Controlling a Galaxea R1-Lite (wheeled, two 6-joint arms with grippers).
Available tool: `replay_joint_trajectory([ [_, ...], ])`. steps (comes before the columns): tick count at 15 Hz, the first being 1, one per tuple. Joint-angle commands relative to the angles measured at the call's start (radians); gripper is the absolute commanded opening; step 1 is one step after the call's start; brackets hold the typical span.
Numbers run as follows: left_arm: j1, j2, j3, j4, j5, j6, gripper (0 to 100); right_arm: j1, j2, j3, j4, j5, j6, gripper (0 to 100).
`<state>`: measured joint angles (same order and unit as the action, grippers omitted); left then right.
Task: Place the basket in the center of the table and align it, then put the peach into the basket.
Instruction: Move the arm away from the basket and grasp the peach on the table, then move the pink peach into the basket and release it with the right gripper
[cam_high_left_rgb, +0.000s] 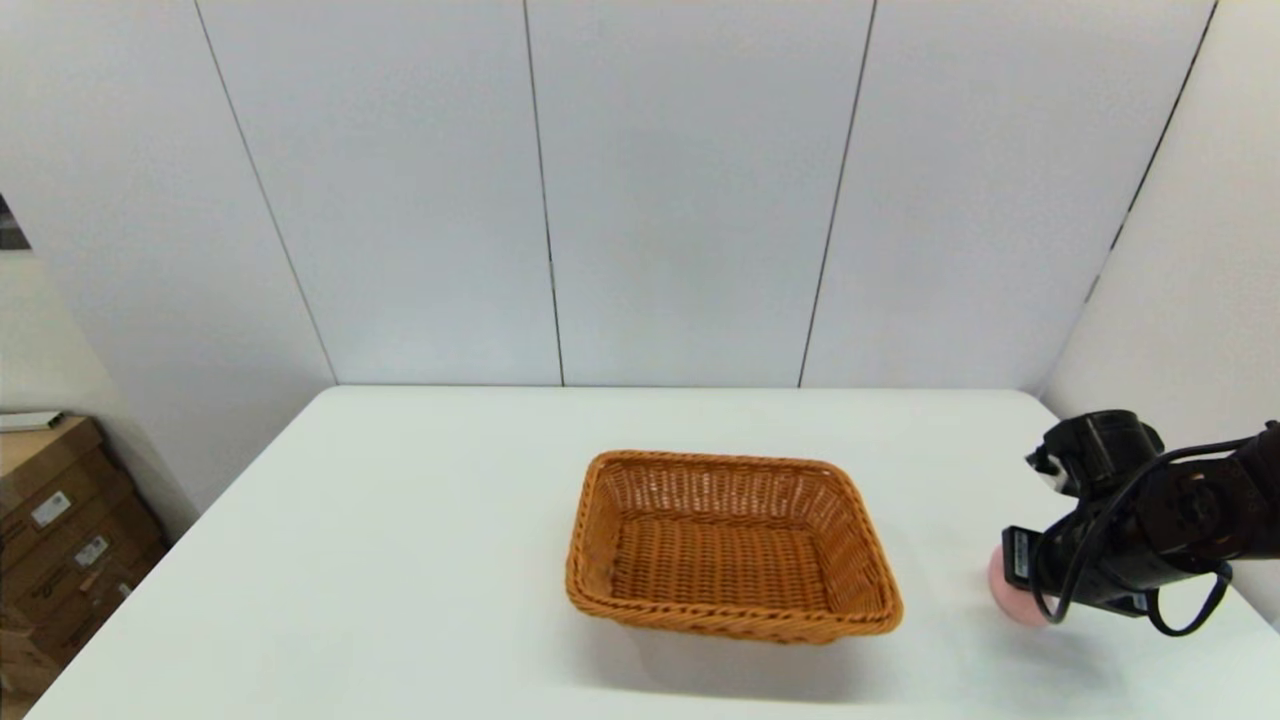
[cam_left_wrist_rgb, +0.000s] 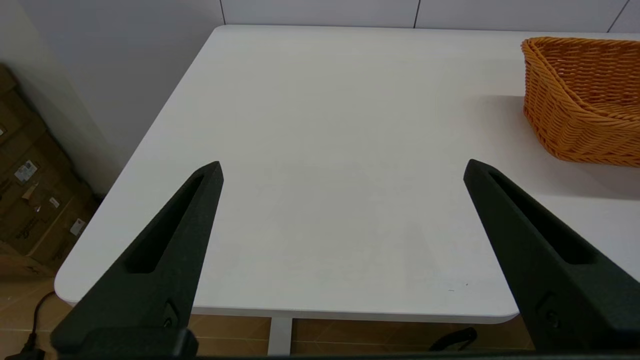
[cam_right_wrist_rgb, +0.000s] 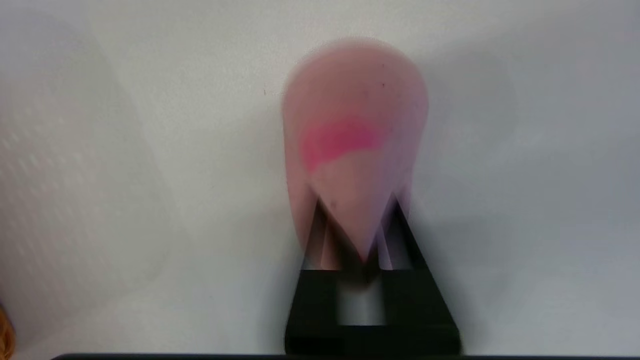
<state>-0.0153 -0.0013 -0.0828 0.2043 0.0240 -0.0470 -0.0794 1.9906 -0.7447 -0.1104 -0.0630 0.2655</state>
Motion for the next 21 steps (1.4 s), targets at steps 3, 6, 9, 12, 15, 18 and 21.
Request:
replay_joint_trajectory([
  [3,0.000,0.000,0.000,0.001,0.001,-0.001,100,0.007,-0.128,0.001,-0.002,0.022,0.004,0],
  [6,0.000,0.000,0.000,0.001,0.002,-0.001,100,0.102,-0.335,-0.004,0.021,0.104,0.024,0],
  [9,0.000,0.000,0.000,0.001,0.001,-0.001,100,0.250,-0.455,-0.019,0.092,0.106,0.032,0],
  [12,0.000,0.000,0.000,0.001,0.001,-0.001,100,0.420,-0.461,-0.027,0.092,0.101,0.058,0],
  [15,0.000,0.000,0.000,0.001,0.002,-0.002,100,0.536,-0.377,-0.068,0.083,0.101,0.060,0],
  [18,0.000,0.000,0.000,0.001,0.004,-0.004,100,0.583,-0.230,-0.148,0.078,0.098,0.058,0],
  [21,0.000,0.000,0.000,0.001,0.004,-0.002,100,0.595,-0.128,-0.229,0.080,0.097,0.057,0],
])
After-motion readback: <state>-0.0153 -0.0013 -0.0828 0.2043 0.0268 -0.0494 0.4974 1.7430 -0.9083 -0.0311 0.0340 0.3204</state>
